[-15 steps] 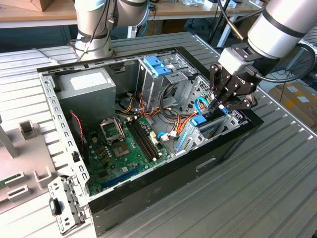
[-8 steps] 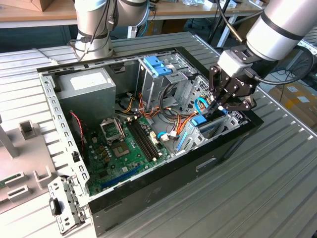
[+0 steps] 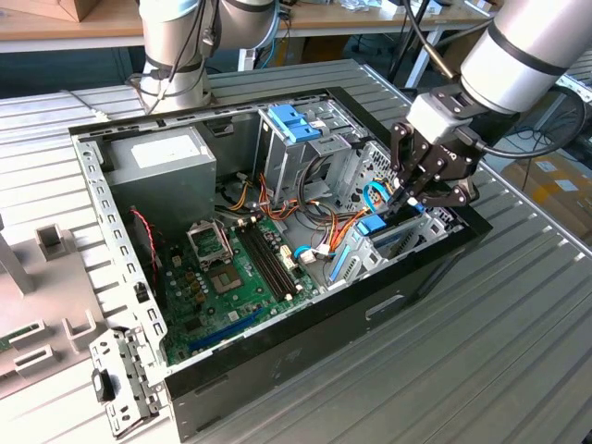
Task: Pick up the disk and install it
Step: 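Insert the second disk wire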
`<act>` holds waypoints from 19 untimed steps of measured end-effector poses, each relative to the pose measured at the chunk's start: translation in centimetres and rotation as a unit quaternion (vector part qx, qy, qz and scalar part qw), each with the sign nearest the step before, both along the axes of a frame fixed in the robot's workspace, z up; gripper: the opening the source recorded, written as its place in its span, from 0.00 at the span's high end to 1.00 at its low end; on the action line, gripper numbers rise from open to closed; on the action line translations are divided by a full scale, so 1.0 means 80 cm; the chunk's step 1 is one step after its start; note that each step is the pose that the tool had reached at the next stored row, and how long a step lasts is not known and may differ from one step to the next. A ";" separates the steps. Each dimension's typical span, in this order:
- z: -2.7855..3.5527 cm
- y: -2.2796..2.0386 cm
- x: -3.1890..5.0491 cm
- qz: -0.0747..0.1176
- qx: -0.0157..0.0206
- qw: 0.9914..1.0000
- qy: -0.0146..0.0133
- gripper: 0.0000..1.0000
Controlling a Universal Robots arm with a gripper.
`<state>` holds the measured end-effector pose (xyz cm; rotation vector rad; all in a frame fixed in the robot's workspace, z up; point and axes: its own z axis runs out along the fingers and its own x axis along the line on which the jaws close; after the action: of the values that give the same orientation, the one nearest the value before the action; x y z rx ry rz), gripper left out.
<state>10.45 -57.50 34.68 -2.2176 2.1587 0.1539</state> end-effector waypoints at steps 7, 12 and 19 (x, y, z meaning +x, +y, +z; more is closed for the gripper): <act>0.0008 0.0001 0.000 0.001 0.006 1.000 0.000 0.84; 0.0004 -0.0028 0.000 0.001 0.006 1.000 0.000 0.84; -0.0040 -0.0036 0.000 0.001 0.006 1.000 0.000 0.84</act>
<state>10.45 -57.79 34.36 -2.2125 2.1505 0.1676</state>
